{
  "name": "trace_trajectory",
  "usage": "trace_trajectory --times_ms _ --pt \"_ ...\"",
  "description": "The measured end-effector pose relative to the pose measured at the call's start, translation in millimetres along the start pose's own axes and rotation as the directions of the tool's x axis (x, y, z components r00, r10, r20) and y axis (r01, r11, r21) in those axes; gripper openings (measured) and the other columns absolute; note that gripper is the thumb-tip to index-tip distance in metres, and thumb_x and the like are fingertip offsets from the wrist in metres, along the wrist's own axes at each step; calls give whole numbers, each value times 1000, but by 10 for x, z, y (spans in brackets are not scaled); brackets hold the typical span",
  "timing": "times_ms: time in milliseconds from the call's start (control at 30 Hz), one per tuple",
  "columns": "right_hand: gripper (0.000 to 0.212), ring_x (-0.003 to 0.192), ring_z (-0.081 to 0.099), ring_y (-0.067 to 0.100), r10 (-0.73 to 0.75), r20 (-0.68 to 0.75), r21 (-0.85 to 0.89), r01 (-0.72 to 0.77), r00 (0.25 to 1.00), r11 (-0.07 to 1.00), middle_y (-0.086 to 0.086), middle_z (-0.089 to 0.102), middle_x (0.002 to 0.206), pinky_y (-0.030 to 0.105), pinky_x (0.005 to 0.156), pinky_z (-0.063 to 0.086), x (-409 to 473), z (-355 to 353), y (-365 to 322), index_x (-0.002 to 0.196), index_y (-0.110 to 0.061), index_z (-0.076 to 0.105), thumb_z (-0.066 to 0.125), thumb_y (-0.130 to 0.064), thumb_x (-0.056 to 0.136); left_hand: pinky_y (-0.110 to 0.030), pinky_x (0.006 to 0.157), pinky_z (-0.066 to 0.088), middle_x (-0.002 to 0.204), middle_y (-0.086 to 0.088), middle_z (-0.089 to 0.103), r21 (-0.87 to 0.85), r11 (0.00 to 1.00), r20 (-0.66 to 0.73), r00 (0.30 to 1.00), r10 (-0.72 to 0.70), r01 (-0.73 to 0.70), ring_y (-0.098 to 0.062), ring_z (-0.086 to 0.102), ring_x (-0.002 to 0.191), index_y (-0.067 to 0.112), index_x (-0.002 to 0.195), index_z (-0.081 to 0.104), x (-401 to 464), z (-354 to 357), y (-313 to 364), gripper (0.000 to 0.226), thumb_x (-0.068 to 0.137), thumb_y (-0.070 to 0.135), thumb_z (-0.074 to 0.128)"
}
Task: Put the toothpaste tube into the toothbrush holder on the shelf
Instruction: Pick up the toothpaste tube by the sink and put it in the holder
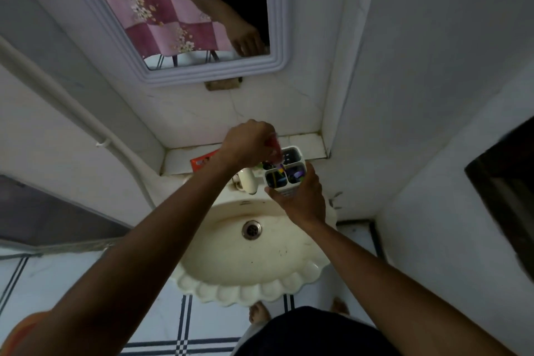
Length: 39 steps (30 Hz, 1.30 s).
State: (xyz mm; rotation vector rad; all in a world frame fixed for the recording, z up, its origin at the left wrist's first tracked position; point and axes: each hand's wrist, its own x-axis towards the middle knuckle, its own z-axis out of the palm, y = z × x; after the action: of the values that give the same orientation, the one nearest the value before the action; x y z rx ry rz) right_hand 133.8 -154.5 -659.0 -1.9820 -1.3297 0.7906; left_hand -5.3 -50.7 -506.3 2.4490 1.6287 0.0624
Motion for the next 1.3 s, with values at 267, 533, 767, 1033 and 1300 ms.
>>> trace_trajectory --times_ms 267,533,767,1033,1300 --pt "132 138 56 29 -8 3 -17 9 1000 1000 4 53 154 51 101 59 5 -18 6 166 -24 25 85 -85 65 -45 79 61 93 -5 77 -365 930 -150 989 -13 -43 -23 72 81 8 99 76 52 202 -96 8 91 11 75" --pt "133 138 56 30 -1 -2 -28 0 1000 1000 5 51 155 52 100 59 -24 1 -25 166 -26 22 80 -90 65 -30 74 64 102 1 78 -593 803 -244 964 -102 -65 -7 77 76 13 115 73 108 286 -46 21 99 27 76" --pt "134 138 56 30 15 -5 -32 -15 1000 999 4 51 156 50 103 58 -35 3 -38 167 -26 21 78 -92 66 -37 87 59 130 11 74 -397 916 -216 965 -150 54 -4 73 88 25 127 72 140 293 -279 46 102 60 57" --pt "133 138 58 27 31 -43 20 -30 999 999 -1 52 157 52 106 57 -76 64 -21 169 -35 21 81 -92 65 -37 86 56 116 -7 76 -370 850 -9 913 -407 375 -31 73 105 20 112 76 -40 801 -1502 27 97 39 63" --pt "130 142 55 21 42 -66 58 -38 997 998 -10 52 158 48 105 58 -97 84 -52 167 -41 24 86 -89 63 -51 99 52 136 -16 64 -144 910 103 920 -378 390 -39 59 122 17 143 57 72 1247 -2012 41 104 30 52"
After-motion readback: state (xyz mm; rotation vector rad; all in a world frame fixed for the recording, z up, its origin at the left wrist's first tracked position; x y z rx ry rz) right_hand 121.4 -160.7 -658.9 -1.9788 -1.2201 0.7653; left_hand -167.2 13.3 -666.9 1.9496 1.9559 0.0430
